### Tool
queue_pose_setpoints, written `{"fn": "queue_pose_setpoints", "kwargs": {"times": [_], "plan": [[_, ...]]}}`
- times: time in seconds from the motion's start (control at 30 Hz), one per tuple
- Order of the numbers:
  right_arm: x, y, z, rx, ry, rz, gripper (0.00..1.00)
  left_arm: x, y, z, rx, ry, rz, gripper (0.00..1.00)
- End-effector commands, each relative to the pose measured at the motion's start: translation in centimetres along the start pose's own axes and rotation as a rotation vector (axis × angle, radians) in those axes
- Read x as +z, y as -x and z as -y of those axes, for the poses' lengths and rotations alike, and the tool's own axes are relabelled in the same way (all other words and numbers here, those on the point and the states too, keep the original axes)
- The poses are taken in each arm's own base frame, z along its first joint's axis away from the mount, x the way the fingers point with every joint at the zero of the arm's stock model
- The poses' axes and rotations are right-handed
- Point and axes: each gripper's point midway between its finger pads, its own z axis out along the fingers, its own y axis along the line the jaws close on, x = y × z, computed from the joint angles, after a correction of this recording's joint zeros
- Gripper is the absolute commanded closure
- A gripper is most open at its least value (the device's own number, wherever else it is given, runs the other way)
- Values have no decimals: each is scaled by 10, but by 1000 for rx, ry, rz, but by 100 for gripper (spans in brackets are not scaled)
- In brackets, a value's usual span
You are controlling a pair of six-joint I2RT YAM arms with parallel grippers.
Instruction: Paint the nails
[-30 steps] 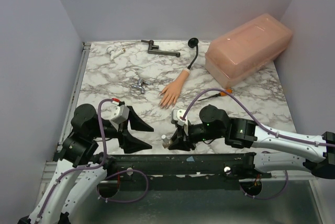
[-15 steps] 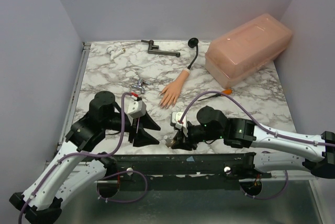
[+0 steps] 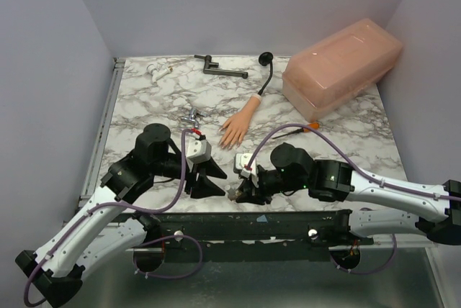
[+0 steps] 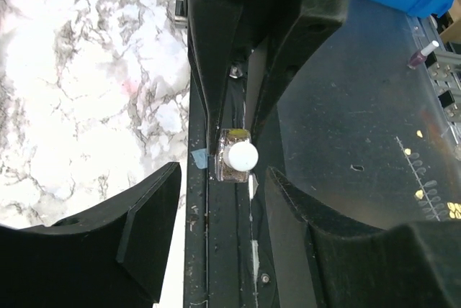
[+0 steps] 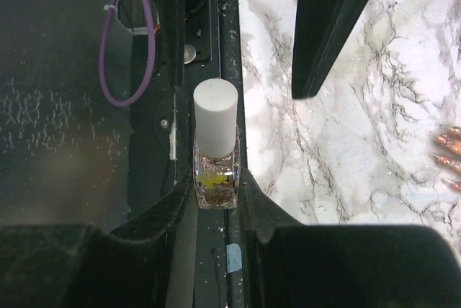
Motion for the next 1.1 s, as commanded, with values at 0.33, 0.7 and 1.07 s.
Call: {"fn": "queue_pose_setpoints", "kwargs": {"times": [0.33, 0.7, 1.07], "plan": [[5, 8, 1, -41, 11, -10, 99, 9, -14, -3, 18, -2, -22, 52], [11, 10, 4, -28, 5, -30, 99, 10, -21, -8, 36, 59, -42, 59], [18, 9, 5, -8, 5, -32, 99, 10, -24, -11, 36, 90, -42, 72]]}}
